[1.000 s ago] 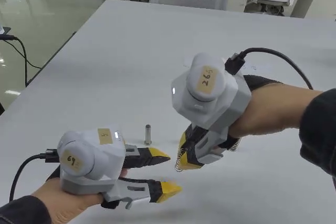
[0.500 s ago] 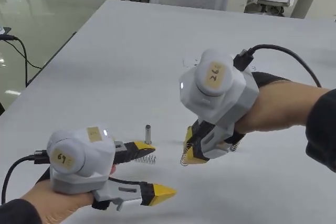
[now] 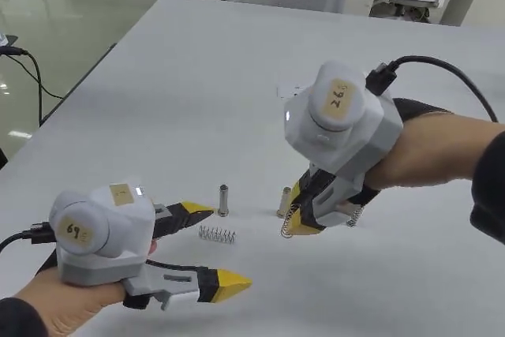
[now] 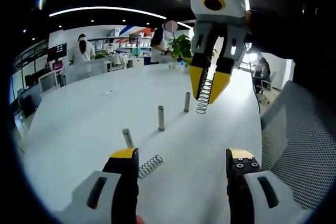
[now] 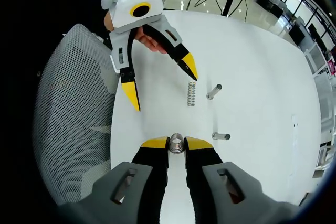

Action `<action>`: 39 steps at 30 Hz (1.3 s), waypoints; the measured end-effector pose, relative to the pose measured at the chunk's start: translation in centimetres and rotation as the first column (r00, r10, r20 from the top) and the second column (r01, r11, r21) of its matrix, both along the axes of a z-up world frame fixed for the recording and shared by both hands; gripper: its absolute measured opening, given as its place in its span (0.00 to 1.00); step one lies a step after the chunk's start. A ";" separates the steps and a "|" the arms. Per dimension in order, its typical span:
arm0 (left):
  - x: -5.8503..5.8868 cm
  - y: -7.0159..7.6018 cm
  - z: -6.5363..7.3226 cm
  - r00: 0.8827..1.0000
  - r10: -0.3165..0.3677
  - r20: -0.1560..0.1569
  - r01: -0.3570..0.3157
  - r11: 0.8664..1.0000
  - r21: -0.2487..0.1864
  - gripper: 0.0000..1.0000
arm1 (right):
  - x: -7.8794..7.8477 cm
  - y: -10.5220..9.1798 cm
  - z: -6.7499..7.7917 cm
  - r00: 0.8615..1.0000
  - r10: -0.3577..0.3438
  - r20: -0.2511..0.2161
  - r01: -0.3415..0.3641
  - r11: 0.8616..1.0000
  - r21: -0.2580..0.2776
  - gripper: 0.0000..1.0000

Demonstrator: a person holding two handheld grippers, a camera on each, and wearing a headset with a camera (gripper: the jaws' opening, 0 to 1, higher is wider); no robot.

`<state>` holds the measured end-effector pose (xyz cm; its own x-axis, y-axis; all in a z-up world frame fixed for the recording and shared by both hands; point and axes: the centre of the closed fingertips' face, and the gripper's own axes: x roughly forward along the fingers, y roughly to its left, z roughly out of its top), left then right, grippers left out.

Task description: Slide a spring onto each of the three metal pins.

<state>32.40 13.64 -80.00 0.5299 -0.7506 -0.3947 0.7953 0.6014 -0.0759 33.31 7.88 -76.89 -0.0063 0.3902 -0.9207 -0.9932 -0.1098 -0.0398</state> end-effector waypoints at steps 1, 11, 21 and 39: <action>0.0 0.1 0.0 1.000 0.005 0.000 -0.005 1.000 -0.002 0.67 | 0.2 -0.1 0.1 1.000 -0.003 0.001 0.003 1.000 0.001 0.13; 0.2 0.9 -0.1 0.999 0.034 0.001 -0.034 0.999 -0.004 0.71 | 1.8 -0.6 0.6 0.999 -0.027 0.017 0.027 1.000 0.003 0.13; 0.4 1.4 -0.2 0.999 0.048 0.000 -0.048 0.999 -0.004 0.71 | 3.5 -0.9 0.5 0.999 -0.043 0.027 0.043 0.999 -0.007 0.13; 0.3 1.8 -0.5 0.998 0.065 -0.005 -0.065 0.998 -0.005 0.71 | 6.6 -0.3 0.0 0.995 -0.066 0.073 0.065 0.998 0.007 0.13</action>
